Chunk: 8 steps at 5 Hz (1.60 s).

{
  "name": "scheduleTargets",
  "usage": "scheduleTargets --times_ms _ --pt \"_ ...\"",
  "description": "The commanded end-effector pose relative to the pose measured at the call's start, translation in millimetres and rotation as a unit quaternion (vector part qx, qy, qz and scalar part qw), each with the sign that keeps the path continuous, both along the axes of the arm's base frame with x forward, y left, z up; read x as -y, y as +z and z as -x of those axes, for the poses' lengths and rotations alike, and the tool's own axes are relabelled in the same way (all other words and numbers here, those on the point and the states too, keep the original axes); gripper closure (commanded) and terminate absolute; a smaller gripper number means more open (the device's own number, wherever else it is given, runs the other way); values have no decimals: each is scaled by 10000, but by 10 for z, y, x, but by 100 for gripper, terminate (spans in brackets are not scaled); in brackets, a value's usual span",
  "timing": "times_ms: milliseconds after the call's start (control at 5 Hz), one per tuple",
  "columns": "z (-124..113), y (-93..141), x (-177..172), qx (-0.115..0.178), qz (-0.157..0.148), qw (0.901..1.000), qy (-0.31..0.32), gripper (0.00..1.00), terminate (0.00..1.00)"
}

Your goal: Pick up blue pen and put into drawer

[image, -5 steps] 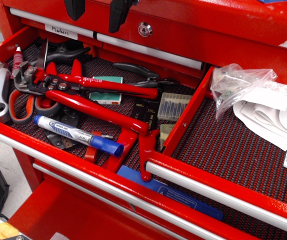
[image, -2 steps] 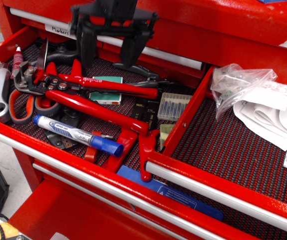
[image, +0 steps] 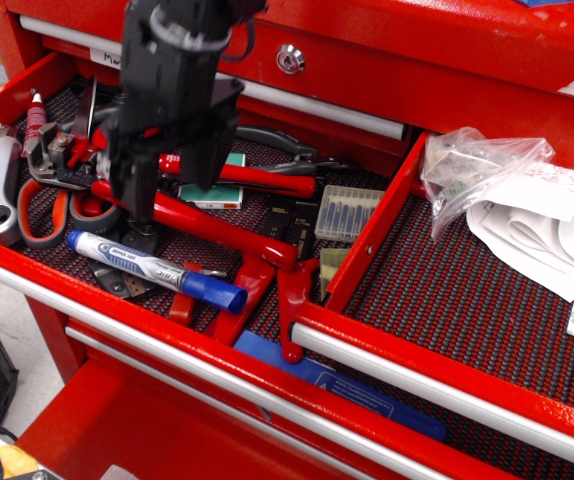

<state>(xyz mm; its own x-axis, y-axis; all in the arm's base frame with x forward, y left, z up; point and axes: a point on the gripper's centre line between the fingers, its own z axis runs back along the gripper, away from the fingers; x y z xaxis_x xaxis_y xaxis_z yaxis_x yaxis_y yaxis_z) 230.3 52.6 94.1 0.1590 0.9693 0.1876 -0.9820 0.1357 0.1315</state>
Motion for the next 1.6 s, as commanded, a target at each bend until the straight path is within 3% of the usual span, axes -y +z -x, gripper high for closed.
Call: scheduleTargets --times_ms 0,400,800,1000,1400 --pt "109 -121 -45 425 165 9972 586 0 0" --pt "121 -421 -115 697 423 9945 656 0 0" --pt "78 -622 -168 654 698 9929 710 0 0" --pt "94 -573 -167 513 771 9935 663 100 0" --pt "73 -26 62 -20 414 9963 758 100 0"
